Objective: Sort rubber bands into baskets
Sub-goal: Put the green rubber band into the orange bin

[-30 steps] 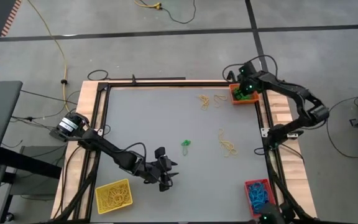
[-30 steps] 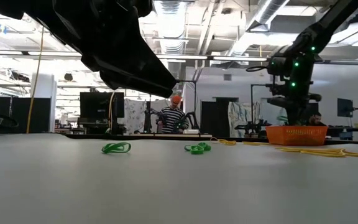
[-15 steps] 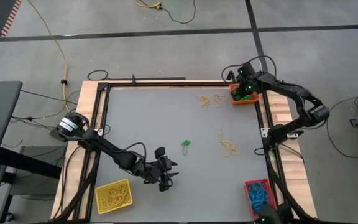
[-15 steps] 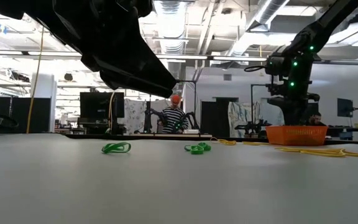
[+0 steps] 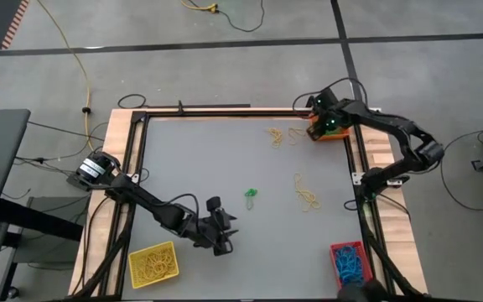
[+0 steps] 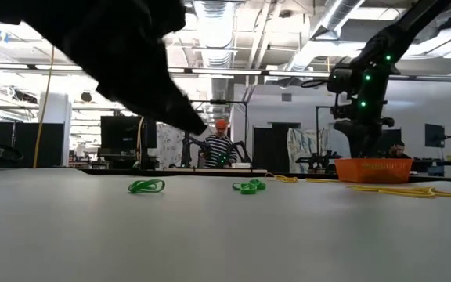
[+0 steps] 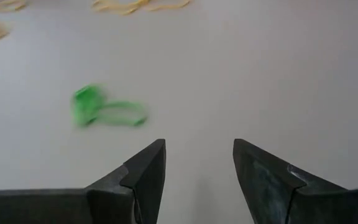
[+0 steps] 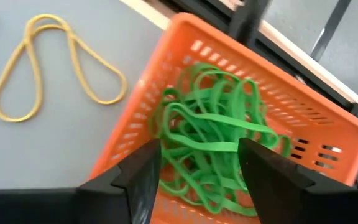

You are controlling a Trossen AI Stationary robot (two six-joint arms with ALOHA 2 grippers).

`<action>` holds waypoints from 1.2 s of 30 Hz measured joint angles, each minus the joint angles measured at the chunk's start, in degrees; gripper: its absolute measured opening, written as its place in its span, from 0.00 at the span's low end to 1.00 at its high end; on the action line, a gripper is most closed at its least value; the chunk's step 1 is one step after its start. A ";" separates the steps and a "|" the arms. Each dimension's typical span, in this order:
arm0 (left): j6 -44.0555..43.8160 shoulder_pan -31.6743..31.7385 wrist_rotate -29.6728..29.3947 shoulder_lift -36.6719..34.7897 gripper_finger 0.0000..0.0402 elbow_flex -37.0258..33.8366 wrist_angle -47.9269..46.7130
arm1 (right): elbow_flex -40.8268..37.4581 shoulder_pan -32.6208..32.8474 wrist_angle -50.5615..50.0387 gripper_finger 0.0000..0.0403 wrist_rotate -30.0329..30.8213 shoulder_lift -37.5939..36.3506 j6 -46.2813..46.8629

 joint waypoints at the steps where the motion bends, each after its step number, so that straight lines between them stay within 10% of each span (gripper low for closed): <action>1: -1.03 0.05 -1.64 0.00 0.44 -0.02 -1.71 | 0.00 0.65 0.04 0.61 0.00 0.00 0.24; 25: -14.02 8.24 5.69 0.00 0.43 -0.04 -25.12 | 0.04 22.71 0.39 0.61 -0.22 -12.58 8.50; 36: -7.41 9.77 7.68 -0.19 0.04 -2.07 -22.25 | 0.04 33.19 0.29 0.61 0.13 -16.66 14.11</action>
